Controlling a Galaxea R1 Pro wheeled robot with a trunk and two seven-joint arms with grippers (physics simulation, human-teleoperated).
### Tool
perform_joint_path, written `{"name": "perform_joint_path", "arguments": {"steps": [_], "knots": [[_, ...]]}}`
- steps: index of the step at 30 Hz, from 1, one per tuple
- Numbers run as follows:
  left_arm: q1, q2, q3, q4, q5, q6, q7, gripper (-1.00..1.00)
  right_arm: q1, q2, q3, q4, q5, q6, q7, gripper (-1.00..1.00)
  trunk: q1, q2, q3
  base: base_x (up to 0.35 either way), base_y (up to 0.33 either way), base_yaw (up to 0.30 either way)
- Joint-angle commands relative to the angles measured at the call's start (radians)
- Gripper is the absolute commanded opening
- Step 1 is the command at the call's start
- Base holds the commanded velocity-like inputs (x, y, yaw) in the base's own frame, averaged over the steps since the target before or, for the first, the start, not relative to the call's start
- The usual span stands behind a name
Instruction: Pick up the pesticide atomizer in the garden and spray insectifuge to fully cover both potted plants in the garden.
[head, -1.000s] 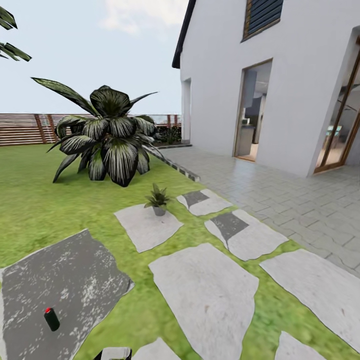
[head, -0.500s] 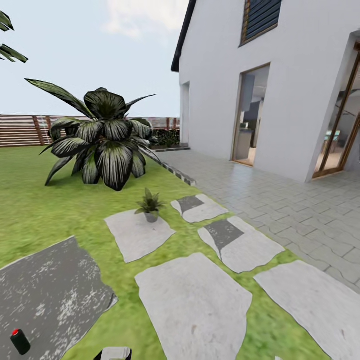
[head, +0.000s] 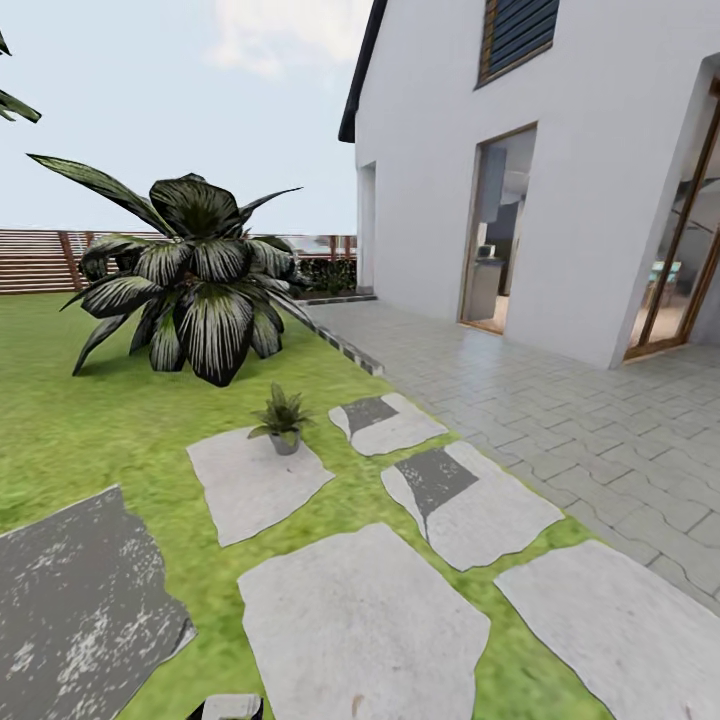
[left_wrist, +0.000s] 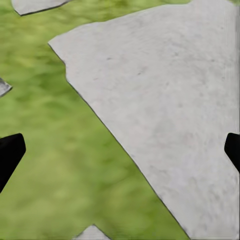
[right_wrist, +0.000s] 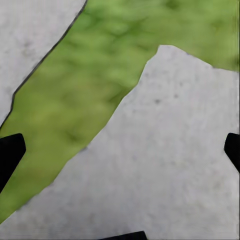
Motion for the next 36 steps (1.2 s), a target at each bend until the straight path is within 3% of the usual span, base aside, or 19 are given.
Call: {"name": "perform_joint_path", "arguments": {"steps": [1,10,36], "knots": [[0.000,0.000,0.000,0.000,0.000,-0.003,0.000,1.00,-0.001,0.000,-0.001,0.001,0.000,-0.003,0.000,1.00,0.000,0.000,-0.001,0.256,-0.235,0.000],[0.000,0.000,0.000,0.000,-0.001,-0.003,0.000,1.00,-0.001,0.000,-0.001,0.001,0.000,-0.003,0.000,1.00,0.000,0.000,-0.001,0.256,-0.235,0.050],[0.000,0.000,0.000,0.000,0.000,-0.003,0.000,1.00,-0.001,0.000,-0.001,0.002,0.000,-0.003,0.000,1.00,0.000,0.000,-0.001,0.255,-0.235,0.239]]}}
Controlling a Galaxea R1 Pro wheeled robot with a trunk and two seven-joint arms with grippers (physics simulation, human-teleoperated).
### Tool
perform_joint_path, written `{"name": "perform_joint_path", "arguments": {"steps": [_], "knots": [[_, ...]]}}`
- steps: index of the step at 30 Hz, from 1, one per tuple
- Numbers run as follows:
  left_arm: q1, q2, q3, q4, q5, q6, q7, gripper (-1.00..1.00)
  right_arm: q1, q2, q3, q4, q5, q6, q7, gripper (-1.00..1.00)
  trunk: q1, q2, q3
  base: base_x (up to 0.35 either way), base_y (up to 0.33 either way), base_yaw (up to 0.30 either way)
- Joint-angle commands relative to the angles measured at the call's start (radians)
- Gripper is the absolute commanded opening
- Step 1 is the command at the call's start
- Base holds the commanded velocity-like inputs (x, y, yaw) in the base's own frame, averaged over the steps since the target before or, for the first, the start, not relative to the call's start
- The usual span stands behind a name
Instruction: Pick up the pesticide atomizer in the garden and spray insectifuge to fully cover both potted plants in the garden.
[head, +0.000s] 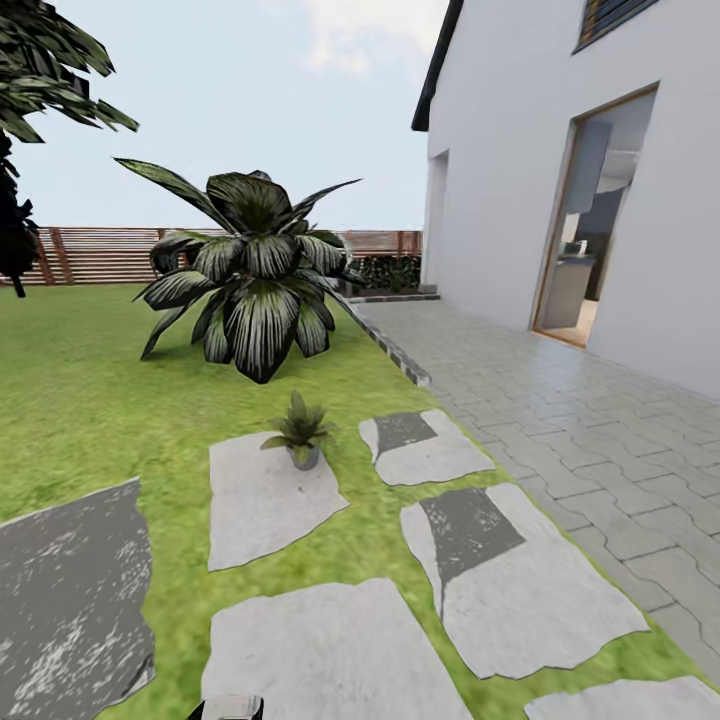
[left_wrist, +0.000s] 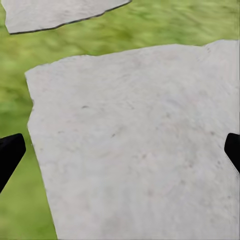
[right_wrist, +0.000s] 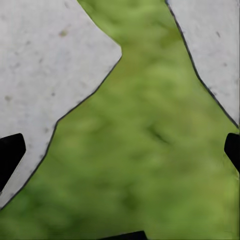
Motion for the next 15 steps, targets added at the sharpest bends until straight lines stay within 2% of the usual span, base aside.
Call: {"name": "perform_joint_path", "arguments": {"steps": [1,15], "knots": [[-0.001,0.000,0.000,0.001,0.000,-0.003,0.000,1.00,0.000,0.000,-0.001,0.001,0.000,-0.003,0.000,1.00,0.000,0.000,-0.001,0.251,-0.233,0.244],[-0.001,0.000,0.000,0.001,0.000,-0.003,0.000,1.00,0.000,0.000,-0.001,0.001,0.000,-0.003,0.000,1.00,0.000,0.000,-0.001,0.216,-0.191,0.244]]}}
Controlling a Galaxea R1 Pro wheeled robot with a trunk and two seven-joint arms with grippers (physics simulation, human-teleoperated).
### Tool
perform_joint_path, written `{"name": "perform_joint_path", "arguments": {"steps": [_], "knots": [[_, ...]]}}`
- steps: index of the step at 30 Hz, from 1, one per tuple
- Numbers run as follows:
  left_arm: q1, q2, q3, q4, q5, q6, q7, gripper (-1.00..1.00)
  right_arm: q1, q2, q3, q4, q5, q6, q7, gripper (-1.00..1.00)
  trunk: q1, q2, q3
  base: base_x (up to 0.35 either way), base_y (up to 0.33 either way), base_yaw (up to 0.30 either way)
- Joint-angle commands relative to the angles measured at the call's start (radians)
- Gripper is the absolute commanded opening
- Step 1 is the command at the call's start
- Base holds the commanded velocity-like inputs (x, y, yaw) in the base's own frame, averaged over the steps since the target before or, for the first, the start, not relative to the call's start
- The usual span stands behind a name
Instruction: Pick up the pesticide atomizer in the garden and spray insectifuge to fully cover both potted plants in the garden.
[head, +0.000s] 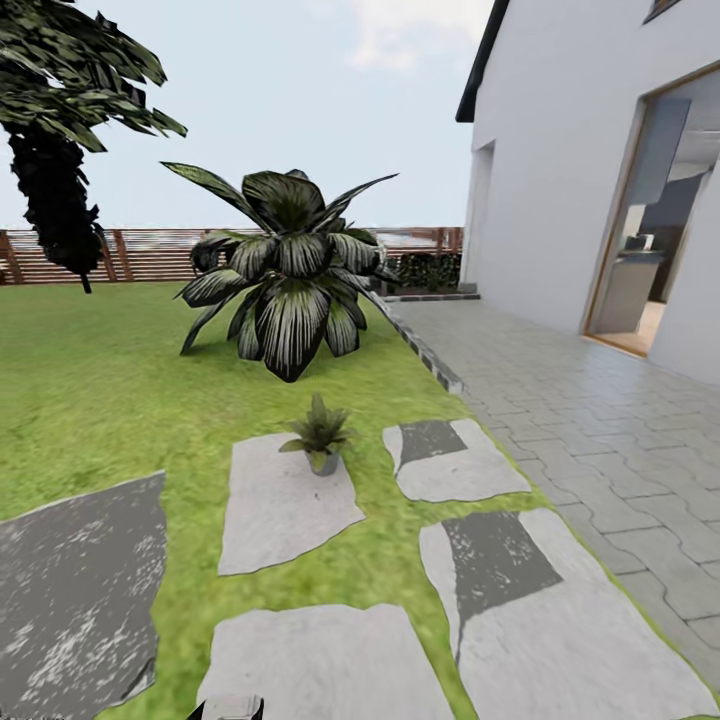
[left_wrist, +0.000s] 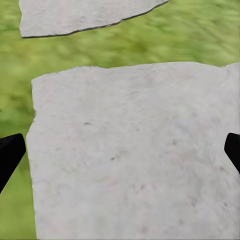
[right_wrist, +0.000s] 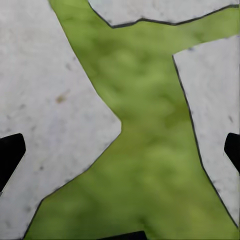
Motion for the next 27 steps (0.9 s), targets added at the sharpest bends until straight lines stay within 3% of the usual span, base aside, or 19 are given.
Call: {"name": "perform_joint_path", "arguments": {"steps": [1,27], "knots": [[-0.001,0.000,0.000,0.001,0.000,-0.003,0.000,1.00,0.000,0.000,-0.002,0.001,0.000,-0.003,0.000,1.00,0.000,0.000,-0.001,0.208,-0.183,0.244],[-0.001,0.000,0.000,0.001,-0.001,-0.003,0.000,1.00,0.000,0.000,-0.002,0.001,0.000,-0.003,0.000,1.00,0.000,0.000,-0.001,0.199,-0.174,0.244]]}}
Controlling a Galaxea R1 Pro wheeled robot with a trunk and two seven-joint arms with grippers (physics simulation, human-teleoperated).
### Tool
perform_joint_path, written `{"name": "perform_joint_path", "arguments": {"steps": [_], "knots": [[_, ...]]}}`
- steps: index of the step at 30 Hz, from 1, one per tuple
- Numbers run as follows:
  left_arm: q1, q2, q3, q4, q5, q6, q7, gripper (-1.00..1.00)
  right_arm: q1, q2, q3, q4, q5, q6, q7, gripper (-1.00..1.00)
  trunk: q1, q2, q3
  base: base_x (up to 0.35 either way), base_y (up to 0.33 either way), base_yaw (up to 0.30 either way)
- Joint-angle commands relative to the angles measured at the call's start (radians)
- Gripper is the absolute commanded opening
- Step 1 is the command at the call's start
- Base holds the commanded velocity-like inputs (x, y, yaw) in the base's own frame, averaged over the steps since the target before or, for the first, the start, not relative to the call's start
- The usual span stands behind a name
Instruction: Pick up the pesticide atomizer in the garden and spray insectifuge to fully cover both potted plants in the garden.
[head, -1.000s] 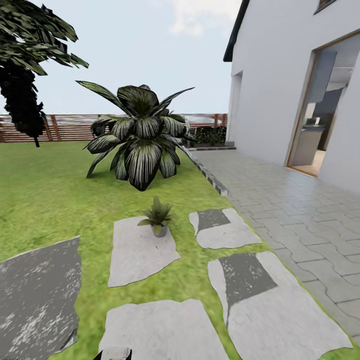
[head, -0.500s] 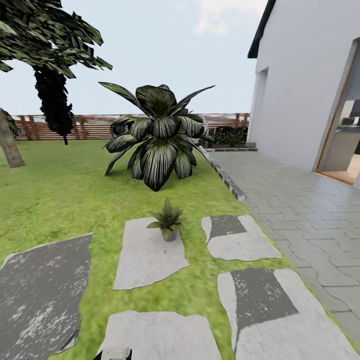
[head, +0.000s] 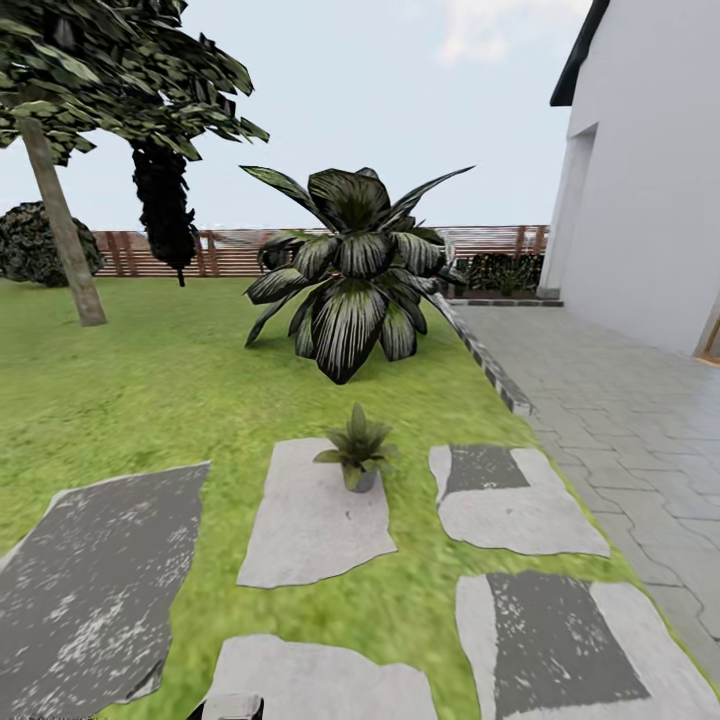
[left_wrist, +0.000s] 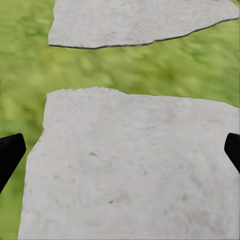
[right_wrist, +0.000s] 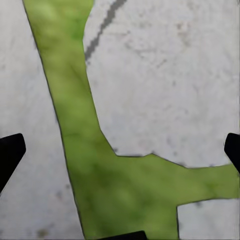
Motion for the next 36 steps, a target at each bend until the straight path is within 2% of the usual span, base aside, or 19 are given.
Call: {"name": "perform_joint_path", "arguments": {"steps": [1,15,36], "knots": [[-0.001,0.000,0.000,0.001,0.000,-0.003,0.000,1.00,0.000,0.000,-0.002,0.001,0.000,-0.003,0.000,1.00,0.000,0.000,-0.001,0.168,-0.136,0.244],[-0.001,0.000,0.000,0.001,0.000,-0.003,0.000,1.00,0.000,0.000,-0.002,0.001,0.000,-0.003,0.000,1.00,0.000,0.000,-0.001,0.076,-0.103,0.244],[-0.001,0.000,0.000,0.001,0.000,-0.003,0.000,1.00,0.000,0.000,-0.002,0.001,0.000,-0.003,-0.002,1.00,0.000,0.000,-0.001,0.000,-0.003,0.244]]}}
